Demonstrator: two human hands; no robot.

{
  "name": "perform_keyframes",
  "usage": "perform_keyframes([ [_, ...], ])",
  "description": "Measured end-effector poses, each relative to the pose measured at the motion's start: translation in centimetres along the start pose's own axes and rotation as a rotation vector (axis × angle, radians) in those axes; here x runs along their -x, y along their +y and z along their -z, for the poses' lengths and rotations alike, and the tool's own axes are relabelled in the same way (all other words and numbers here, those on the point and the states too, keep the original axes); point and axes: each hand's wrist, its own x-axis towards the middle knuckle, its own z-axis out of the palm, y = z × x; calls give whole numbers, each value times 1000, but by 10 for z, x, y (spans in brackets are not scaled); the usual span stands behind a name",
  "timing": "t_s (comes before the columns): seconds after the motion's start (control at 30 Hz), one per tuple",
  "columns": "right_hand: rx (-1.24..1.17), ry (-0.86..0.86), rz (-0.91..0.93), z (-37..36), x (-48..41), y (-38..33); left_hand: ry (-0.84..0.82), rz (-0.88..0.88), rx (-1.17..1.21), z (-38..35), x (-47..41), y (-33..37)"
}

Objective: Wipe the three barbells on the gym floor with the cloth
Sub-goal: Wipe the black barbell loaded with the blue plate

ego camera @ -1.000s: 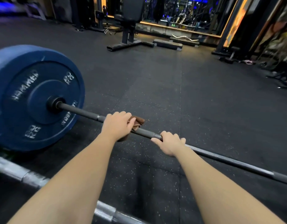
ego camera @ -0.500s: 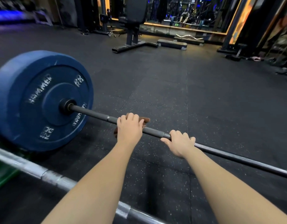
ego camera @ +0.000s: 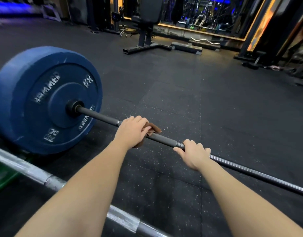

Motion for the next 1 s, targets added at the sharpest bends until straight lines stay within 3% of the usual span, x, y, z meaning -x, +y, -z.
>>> perform_keyframes([
  [0.17,-4,12,5,-2,0,0,36,255,44,9,6,-35],
  [0.3,11,9,2,-1,0,0,120,433,227,12,3,-1],
  [0.43,-3,12,4,0,0,-1,208,304,192,-28,25,63],
  [0.5,0,26,2,-1,0,-1,230,279,172,-34,24,71],
  [0.67,37,53,-4,-4,1,-3,198,28,99,-31,26,85],
  [0.8,30,59,8,-3,1,-4,218,15,119,-33,23,84],
  [1.0,27,36,9,-3,2,-3,45,-109,38,-24,6,57],
])
